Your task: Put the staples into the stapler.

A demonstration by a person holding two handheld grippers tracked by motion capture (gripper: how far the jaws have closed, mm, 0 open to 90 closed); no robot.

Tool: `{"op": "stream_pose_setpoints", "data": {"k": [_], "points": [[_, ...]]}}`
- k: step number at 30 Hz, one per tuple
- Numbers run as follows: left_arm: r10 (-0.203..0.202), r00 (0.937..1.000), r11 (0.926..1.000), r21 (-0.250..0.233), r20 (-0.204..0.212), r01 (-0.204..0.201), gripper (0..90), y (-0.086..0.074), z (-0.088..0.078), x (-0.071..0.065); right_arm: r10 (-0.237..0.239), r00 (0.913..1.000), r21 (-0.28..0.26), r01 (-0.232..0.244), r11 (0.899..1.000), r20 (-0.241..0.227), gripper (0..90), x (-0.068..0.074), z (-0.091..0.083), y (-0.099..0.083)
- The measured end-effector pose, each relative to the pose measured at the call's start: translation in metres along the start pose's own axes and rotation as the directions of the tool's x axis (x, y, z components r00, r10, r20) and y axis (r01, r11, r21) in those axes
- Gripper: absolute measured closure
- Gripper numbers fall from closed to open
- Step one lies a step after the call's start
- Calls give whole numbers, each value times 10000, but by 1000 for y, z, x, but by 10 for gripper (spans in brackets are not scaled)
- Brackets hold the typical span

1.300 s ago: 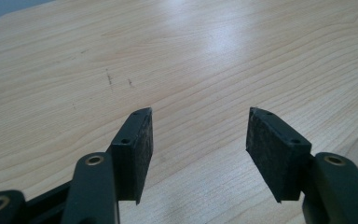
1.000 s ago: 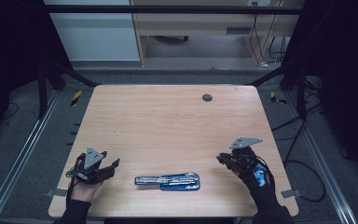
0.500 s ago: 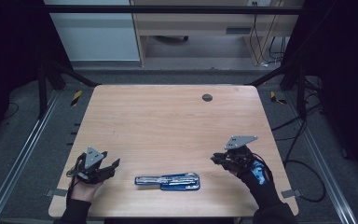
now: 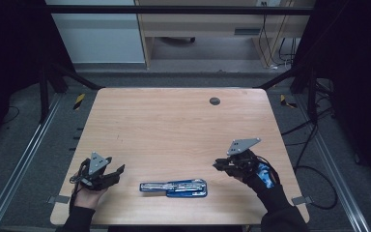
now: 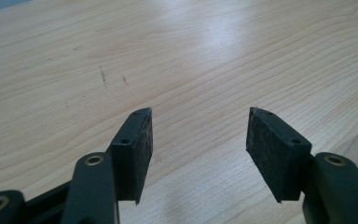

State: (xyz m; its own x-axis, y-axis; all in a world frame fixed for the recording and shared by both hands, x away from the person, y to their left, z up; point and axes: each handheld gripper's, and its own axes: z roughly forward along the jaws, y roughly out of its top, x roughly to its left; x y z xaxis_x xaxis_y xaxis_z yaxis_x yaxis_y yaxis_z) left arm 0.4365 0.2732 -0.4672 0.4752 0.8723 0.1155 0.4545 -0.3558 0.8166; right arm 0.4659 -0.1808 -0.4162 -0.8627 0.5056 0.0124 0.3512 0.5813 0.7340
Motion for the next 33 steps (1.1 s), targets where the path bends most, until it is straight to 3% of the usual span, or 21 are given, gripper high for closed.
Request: {"op": "stream_pose_setpoints", "data": {"k": [14, 23, 33], "points": [[19, 10000, 10000, 74, 9, -19, 406, 0, 1, 0, -861, 9936, 316, 886, 9956, -733, 779, 5, 3, 15], [43, 10000, 10000, 86, -27, -42, 406, 0, 1, -1, -1716, 9753, 363, 1782, 9833, -1392, 778, 12, 8, 27], [41, 10000, 9999, 112, -37, -41, 407, 0, 1, -1, -2095, 9559, 506, 2242, 9732, -2057, 778, 15, 19, 32]]}}
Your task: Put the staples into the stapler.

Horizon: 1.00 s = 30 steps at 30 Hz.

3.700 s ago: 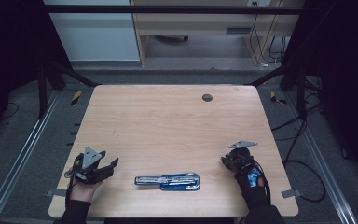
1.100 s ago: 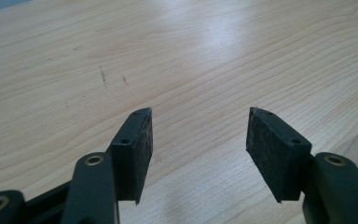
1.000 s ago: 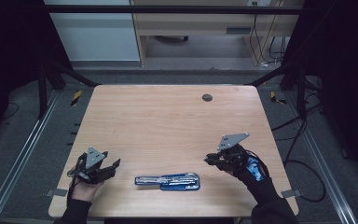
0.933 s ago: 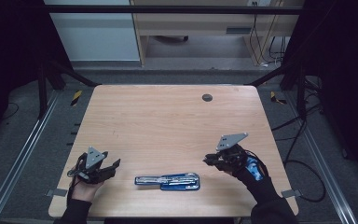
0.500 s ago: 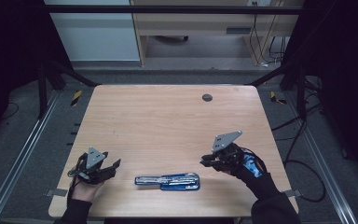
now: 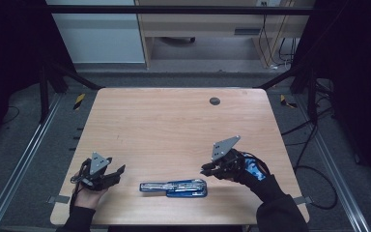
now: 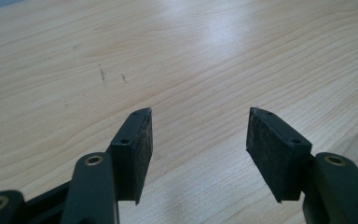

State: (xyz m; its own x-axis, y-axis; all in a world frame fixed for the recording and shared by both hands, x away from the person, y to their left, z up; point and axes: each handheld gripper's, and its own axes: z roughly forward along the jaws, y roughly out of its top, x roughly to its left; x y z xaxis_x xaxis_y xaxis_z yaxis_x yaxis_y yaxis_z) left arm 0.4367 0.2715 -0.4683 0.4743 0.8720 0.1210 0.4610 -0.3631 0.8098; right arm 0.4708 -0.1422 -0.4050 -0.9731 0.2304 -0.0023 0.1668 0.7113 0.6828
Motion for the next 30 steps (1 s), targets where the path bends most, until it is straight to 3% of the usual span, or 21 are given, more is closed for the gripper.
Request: {"op": "stream_pose_setpoints", "data": {"k": [9, 17, 30], "points": [[7, 10000, 10000, 24, 2, -7, 407, 0, 1, 0, -30, 9997, 51, 32, 10000, -258, 777, -3, 6, 1], [10, 10000, 10000, 27, 11, -10, 407, 0, 1, 0, -451, 9965, 108, 460, 9989, -704, 777, -3, 13, 8], [37, 9999, 10000, 60, 110, -38, 405, 0, 2, -1, -673, 9900, 405, 728, 9965, -1237, 777, -5, 25, 6]]}}
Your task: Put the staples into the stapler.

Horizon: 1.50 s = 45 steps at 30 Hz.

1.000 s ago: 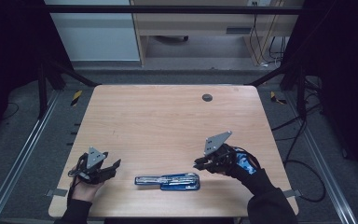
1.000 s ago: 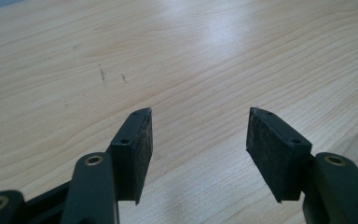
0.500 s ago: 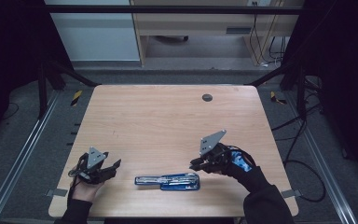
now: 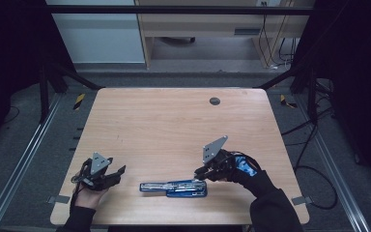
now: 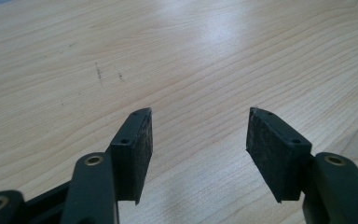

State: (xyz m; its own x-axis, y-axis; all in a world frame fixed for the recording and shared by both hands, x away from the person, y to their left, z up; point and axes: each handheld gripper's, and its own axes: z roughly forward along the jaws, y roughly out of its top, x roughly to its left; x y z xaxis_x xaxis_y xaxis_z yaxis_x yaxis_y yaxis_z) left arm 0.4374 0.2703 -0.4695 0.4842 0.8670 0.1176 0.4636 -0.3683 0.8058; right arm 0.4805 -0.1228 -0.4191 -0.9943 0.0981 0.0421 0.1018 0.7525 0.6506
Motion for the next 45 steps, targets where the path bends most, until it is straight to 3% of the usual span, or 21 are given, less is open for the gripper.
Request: {"op": "stream_pose_setpoints", "data": {"k": [8, 45], "points": [[18, 10000, 10000, 3, 53, -18, 406, 0, 1, 0, 13, 9997, 173, -8, 9999, -263, 778, -1, 9, -5], [150, 9999, 9999, 53, 75, -151, 406, 1, 1, -2, -88, 9981, 819, 138, 9965, -615, 777, -2, 23, -10]]}}
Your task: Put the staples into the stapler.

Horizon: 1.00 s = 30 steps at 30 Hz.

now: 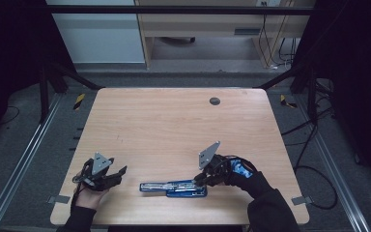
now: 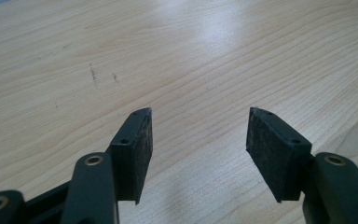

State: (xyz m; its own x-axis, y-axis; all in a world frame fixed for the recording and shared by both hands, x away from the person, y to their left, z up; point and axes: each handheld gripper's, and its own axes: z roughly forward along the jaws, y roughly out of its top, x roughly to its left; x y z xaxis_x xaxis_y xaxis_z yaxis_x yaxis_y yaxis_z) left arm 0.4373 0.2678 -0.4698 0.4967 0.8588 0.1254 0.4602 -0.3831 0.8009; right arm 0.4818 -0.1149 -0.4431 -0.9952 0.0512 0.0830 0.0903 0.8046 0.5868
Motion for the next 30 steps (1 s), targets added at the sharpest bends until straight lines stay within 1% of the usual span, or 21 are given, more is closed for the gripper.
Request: {"op": "stream_pose_setpoints", "data": {"k": [4, 6, 7, 8, 12, 14, 16, 21, 28, 30], "points": [[0, 10000, 10000, -4, -5, 0, 406, 0, 0, 0, -27, 10000, 27, 27, 10000, 29, 777, -1, 0, 0], [1, 10000, 10000, -2, -8, -1, 406, 0, 0, 0, 90, 10000, 63, -90, 9999, 9, 777, 0, 1, -1], [1, 10000, 10000, -5, -6, -1, 406, 0, 0, 0, -14, 10000, 59, 14, 10000, 9, 777, -1, 1, -1], [8, 10000, 10000, 0, 5, -8, 406, 0, 0, 0, 50, 10000, 124, -51, 9999, 28, 777, 0, 1, -1], [2, 10000, 10000, -1, -9, -2, 406, 0, 0, 0, 22, 10000, 93, -22, 10000, -3, 777, -1, 2, -1], [-1, 10000, 10000, -3, -12, 1, 406, 0, 0, 0, 93, 10000, 108, -93, 9999, -10, 777, -1, 2, -1], [1, 10000, 10000, -3, -1, -1, 406, 0, 0, 0, 39, 10000, 94, -39, 9999, -26, 777, -1, 3, -1], [12, 10000, 10000, 6, -4, -12, 406, 0, 0, 0, 84, 10000, 97, -85, 9999, 28, 777, -2, 2, -1], [13, 10000, 10000, 9, -7, -13, 406, 0, 0, 0, 15, 10000, 81, -15, 10000, 1, 777, -3, 3, -2], [16, 10000, 10000, 11, -7, -16, 406, 0, 0, 0, 68, 10000, 100, -68, 9999, -25, 777, -2, 4, -2]]}}
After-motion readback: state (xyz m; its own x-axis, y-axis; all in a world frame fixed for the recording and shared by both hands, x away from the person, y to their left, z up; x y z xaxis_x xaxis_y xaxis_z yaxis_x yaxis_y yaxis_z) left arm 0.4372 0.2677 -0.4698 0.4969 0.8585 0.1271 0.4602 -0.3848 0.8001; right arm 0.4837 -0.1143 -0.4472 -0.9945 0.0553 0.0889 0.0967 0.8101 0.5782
